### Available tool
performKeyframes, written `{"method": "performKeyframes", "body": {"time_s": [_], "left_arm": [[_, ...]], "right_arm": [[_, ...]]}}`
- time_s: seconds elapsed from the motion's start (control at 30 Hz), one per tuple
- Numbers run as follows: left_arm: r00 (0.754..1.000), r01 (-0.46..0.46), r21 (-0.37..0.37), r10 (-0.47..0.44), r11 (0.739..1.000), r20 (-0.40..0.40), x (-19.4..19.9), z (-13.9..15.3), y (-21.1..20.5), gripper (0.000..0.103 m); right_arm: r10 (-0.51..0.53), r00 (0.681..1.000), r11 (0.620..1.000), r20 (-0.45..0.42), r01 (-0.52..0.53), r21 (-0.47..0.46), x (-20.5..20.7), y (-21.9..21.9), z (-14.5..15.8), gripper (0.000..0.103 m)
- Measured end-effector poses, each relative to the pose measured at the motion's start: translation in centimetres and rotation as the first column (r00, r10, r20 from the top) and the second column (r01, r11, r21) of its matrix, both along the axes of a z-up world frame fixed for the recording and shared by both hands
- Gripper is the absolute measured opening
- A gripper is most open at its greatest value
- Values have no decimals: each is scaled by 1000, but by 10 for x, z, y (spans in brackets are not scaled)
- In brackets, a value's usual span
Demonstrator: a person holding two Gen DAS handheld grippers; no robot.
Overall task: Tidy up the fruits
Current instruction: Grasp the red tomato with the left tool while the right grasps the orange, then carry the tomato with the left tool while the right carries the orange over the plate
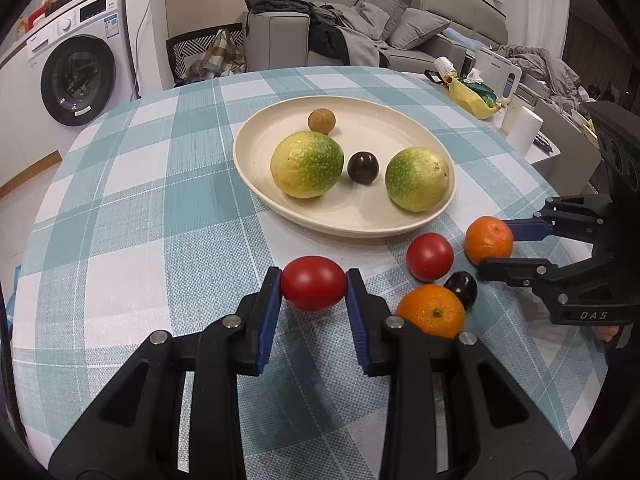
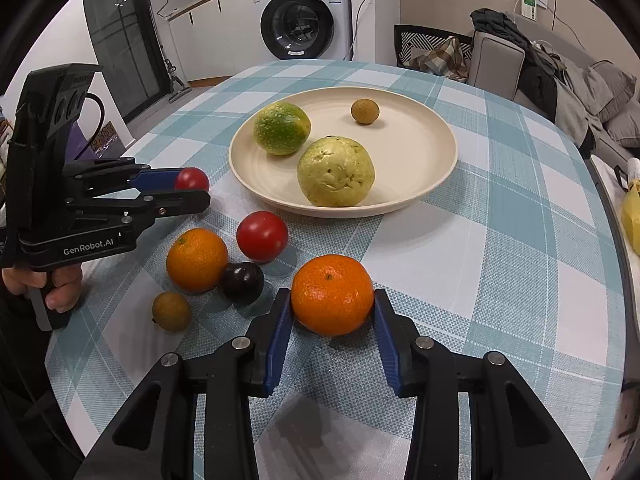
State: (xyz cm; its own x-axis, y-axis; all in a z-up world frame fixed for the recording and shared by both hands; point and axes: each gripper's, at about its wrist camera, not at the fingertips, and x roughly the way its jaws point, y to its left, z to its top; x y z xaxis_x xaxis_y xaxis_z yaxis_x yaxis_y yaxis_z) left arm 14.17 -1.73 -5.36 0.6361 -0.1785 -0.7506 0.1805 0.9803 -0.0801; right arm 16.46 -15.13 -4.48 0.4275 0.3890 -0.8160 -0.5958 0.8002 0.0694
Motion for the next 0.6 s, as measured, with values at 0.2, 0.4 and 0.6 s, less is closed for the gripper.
{"method": "performKeyframes", "body": {"time_s": [0.2,0.4,0.6], "left_arm": [[999,13,-15,-12,1000,31,-5,8,-2,29],[999,14,-16,-14,1000,45,-7,11,-3,29],[998,9,-26,-7,1000,55,-8,13,-3,29]], "right_arm": [[-4,1000,1000,15,4,6,-2,-1,4,40],[-11,999,1000,47,11,8,-4,-2,10,40],[-25,996,999,85,22,28,-6,-4,19,40]]}}
